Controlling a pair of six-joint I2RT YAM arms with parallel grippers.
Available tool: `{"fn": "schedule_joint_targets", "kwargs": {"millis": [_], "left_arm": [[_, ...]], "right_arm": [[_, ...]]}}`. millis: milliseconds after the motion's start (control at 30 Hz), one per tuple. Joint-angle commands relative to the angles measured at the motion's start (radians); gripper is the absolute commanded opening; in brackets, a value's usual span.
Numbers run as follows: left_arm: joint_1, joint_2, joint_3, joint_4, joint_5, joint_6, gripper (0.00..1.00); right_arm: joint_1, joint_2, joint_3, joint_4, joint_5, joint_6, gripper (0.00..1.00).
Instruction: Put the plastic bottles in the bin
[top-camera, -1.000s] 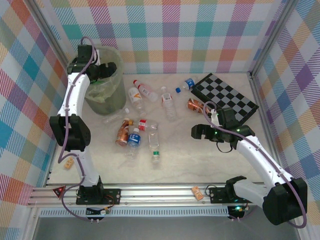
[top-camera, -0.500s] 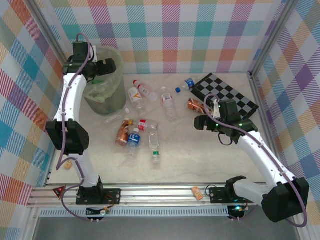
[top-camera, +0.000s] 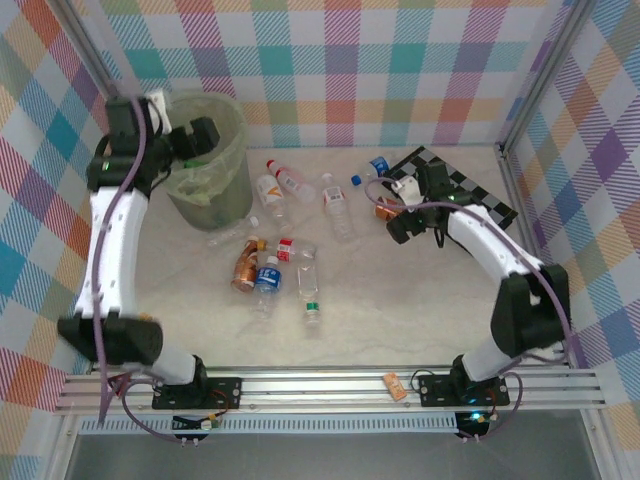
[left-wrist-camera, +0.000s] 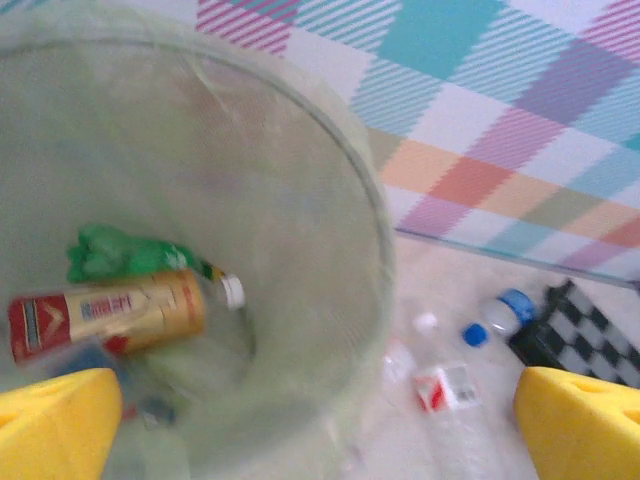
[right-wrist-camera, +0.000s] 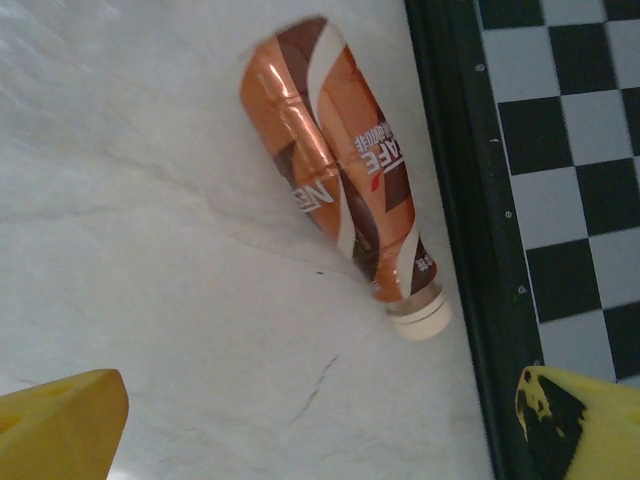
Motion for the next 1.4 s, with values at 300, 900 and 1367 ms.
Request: {"fn": "schedule_joint_targets", "kwargs": {"millis": [300, 900, 1367], "left_arm": [[-0.231, -0.507, -0.659, 0.223, 0.108, -0.333, 1.00], [-0.261, -0.484, -0.975, 0.571, 0.167, -0.477, 1.00], [-0.262, -0.451, -0.947, 0.554, 0.163, -0.437, 0.99]], "right_arm": [[-0.078, 0.293, 0.221, -0.069, -0.071, -0.292, 0.99], [-0.115, 0.429, 0.248, -0.058, -0.244, -0.346, 0.99], [-0.136, 0.404, 0.161, -0.103, -0.243, -0.296, 0.93]]}}
